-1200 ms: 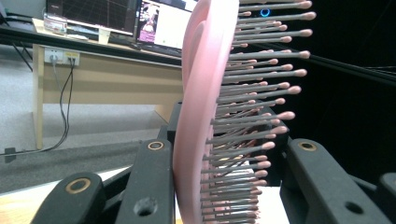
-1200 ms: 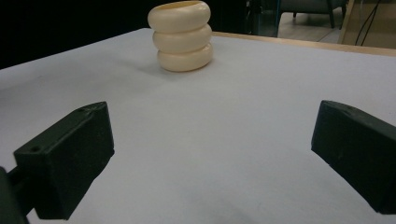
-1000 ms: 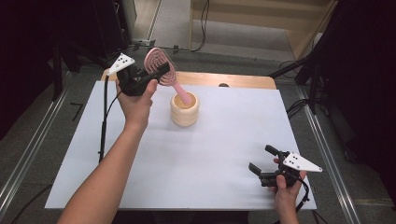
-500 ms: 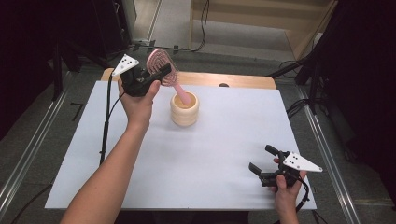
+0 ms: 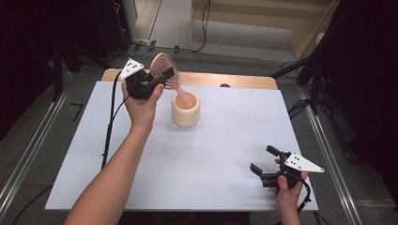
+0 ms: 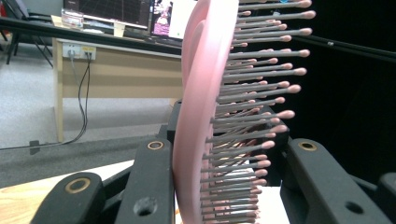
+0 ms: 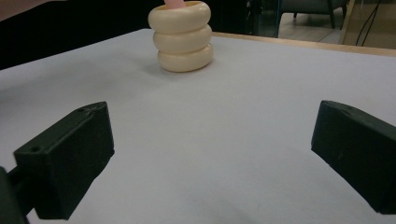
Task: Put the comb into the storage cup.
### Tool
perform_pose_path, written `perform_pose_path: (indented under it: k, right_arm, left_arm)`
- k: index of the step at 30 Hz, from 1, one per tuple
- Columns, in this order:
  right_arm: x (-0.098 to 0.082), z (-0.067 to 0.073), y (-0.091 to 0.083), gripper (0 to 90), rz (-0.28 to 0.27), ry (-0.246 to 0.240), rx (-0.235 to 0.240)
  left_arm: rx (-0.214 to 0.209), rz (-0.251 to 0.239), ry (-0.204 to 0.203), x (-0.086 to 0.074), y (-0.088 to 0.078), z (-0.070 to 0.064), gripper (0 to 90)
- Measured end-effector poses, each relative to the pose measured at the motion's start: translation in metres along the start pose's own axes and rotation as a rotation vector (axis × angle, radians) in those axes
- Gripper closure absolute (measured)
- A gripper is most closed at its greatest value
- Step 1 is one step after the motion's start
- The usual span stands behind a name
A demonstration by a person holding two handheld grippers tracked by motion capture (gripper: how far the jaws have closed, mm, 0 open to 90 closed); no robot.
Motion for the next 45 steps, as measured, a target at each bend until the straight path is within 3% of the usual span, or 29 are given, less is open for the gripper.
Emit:
perform_pose_path:
  k: [45]
  right_arm:
    - [0.0,0.0,0.001,0.0,0.005,-0.002,0.002]
  left_arm:
    - [0.019,0.068,-0.003,-0.041,0.02,0.006,65.9]
Point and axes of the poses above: each handheld gripper's, and its own axes: y roughly forward along the jaws, x roughly out of its top, z roughly to its left, the point moved 7 cm from there along y, roughly forward along the jaws, and after that the axes turned 7 degrees about z, right-handed, at the moved point
